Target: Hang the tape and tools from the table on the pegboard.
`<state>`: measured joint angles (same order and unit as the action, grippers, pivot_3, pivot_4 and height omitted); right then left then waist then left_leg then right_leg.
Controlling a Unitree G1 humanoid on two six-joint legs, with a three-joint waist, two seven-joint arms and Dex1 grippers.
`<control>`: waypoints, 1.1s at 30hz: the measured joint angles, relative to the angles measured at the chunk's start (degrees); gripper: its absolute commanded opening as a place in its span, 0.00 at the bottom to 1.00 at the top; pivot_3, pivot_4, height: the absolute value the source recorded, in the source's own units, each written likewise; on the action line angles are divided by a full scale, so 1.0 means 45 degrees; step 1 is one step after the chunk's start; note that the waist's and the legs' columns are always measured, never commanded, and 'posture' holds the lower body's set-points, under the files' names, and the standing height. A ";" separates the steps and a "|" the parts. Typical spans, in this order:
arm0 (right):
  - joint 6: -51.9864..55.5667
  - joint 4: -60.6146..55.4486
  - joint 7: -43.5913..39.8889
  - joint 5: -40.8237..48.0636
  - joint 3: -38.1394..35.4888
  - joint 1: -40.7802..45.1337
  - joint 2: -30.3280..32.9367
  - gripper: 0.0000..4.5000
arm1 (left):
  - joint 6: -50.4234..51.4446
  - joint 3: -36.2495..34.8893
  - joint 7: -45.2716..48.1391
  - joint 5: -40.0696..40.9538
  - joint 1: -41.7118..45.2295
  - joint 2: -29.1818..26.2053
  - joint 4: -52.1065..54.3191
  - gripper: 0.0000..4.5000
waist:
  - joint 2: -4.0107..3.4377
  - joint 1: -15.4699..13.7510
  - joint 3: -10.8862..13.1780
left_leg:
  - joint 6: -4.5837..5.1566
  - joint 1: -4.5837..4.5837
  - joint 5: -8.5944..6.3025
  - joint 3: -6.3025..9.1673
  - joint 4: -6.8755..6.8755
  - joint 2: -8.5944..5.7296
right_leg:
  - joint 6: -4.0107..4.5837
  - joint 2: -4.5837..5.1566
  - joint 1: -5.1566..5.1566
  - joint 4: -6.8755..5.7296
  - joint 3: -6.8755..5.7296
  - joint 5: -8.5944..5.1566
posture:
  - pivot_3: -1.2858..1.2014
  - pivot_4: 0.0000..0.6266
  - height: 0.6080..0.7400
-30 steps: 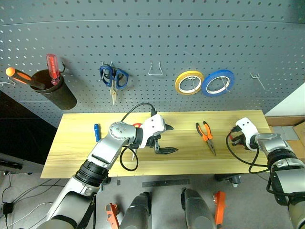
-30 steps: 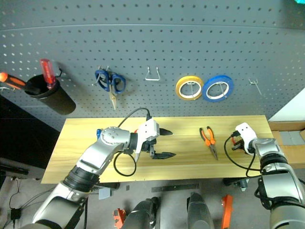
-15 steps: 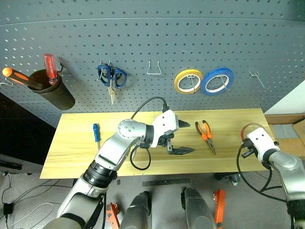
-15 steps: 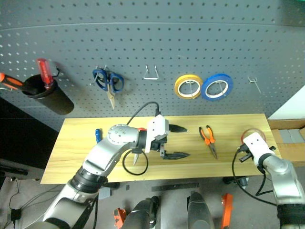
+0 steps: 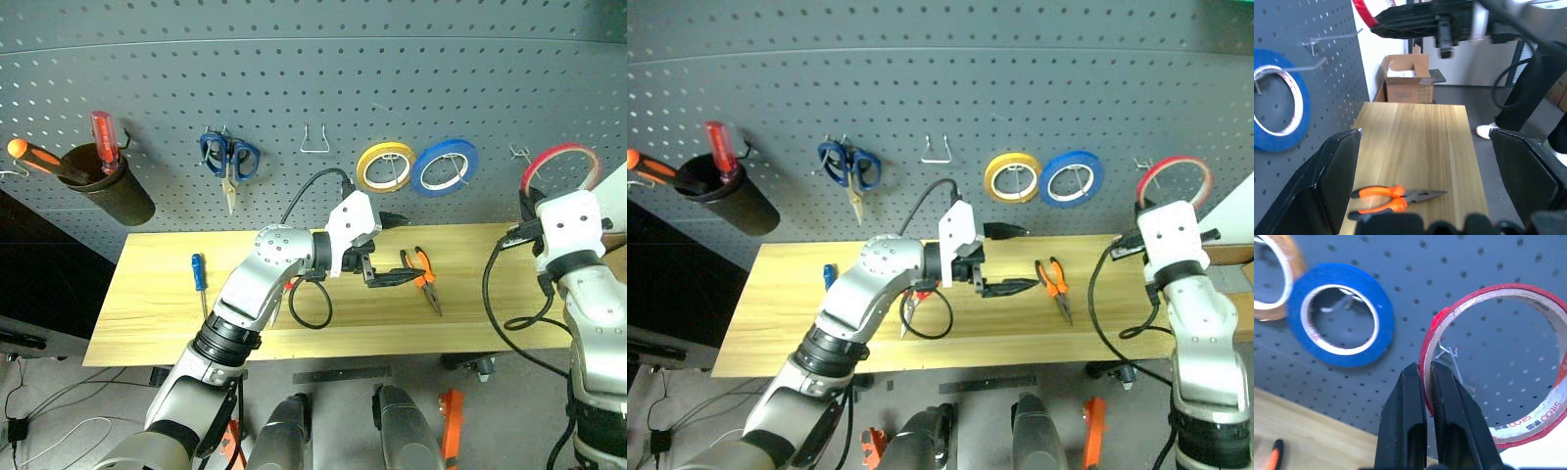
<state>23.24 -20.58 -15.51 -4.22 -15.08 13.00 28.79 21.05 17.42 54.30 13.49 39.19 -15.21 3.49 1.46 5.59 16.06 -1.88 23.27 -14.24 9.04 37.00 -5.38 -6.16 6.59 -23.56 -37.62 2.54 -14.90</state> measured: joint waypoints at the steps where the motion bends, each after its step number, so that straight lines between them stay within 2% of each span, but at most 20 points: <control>1: -0.0102 0.0564 -0.0074 0.0141 -0.0015 0.0200 0.0002 0.01 | -0.0007 -0.0006 -0.0014 0.0000 -0.0003 -0.0013 -0.0014 1.00 | -0.0002 -0.0003 0.0001 | 0.0001 0.0000 0.0000 -0.0007 -0.0001 -0.0004 | 0.0000 0.0005 -0.0001 0.0002 0.0003 0.0000 | 0.44 0.47 1.00; 12: -0.2662 0.7229 -0.0516 0.1339 -0.0011 0.3594 0.0168 0.01 | -0.0033 -0.0169 -0.0305 -0.0001 -0.0009 -0.0103 -0.0145 1.00 | -0.0002 0.0091 0.0008 | 0.0005 -0.0007 -0.0001 -0.0035 0.0001 0.0004 | 0.0000 0.0004 -0.0007 -0.0012 0.0011 0.0001 | 0.45 0.47 1.00; 16: -0.3396 0.8693 -0.0692 0.1716 0.0080 0.4247 -0.0021 0.01 | -0.0041 -0.0404 -0.0545 0.0000 -0.0001 -0.0075 -0.0283 1.00 | -0.0002 0.0139 0.0009 | 0.0000 -0.0004 0.0000 -0.0040 -0.0001 0.0003 | 0.0000 0.0006 -0.0011 -0.0004 0.0011 0.0001 | 0.45 0.46 1.00; 19: -0.3484 0.9073 -0.0702 0.1861 0.0140 0.4342 -0.0192 0.13 | -0.0057 -0.0512 -0.0729 0.0000 0.0080 -0.0028 -0.0433 1.00 | -0.0002 0.0136 0.0009 | -0.0001 -0.0002 0.0001 -0.0037 0.0000 0.0001 | 0.0000 0.0007 -0.0012 -0.0006 0.0010 0.0001 | 0.45 0.46 1.00; 22: -0.3338 0.8745 -0.0623 0.1986 0.0150 0.4071 -0.0395 0.35 | -0.0058 -0.0718 -0.0891 0.0050 0.0159 0.0116 -0.0457 1.00 | -0.0002 0.0126 0.0008 | -0.0001 -0.0003 0.0001 -0.0033 0.0002 0.0003 | 0.0000 0.0006 -0.0013 -0.0009 0.0009 0.0001 | 0.45 0.46 1.00; 26: -0.1928 0.6452 -0.0055 0.2127 0.0439 0.2193 -0.1284 0.65 | -0.0041 -0.1078 -0.1123 0.0214 0.0011 0.0071 -0.0417 1.00 | -0.0004 0.0112 0.0007 | -0.0029 0.0005 0.0015 -0.0031 -0.0004 0.0008 | 0.0000 0.0005 -0.0037 -0.0026 0.0011 0.0001 | 0.45 0.47 1.00; 30: 0.0501 0.3594 0.0555 0.2222 0.1208 0.0260 -0.2294 0.95 | -0.0256 -0.1079 -0.0610 -0.0156 -0.1006 -0.1551 -0.0450 1.00 | -0.0012 0.0256 0.0010 | -0.0001 0.0008 0.0000 -0.0051 -0.0007 0.0022 | 0.0004 0.0017 -0.0125 -0.0104 0.0053 0.0003 | 0.45 0.47 1.00; 31: 0.1235 0.3030 0.0779 0.2240 0.1287 0.0014 -0.2565 0.99 | -0.0463 -0.1008 -0.0340 -0.0350 -0.1212 -0.2089 -0.0539 1.00 | -0.0016 0.0266 0.0013 | 0.0001 0.0005 -0.0001 -0.0049 -0.0005 0.0027 | 0.0011 0.0014 -0.0129 -0.0112 0.0050 0.0008 | 0.45 0.48 1.00; 33: 0.2698 0.2083 0.1142 0.2279 0.1568 -0.0145 -0.3038 0.99 | -0.0838 -0.0930 0.0229 -0.0753 -0.1441 -0.3149 -0.0895 1.00 | -0.0019 0.0268 0.0014 | 0.0000 0.0001 -0.0001 -0.0046 -0.0003 0.0034 | 0.0039 0.0009 -0.0129 -0.0109 0.0043 0.0025 | 0.45 0.48 1.00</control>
<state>35.38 -11.21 -10.37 6.04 -8.03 12.35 15.12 17.28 13.24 55.34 10.10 32.70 -29.38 -0.54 1.38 6.80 16.12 -1.88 23.27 -14.24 8.83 36.99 -5.23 -5.99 6.63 -24.14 -38.11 2.73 -14.79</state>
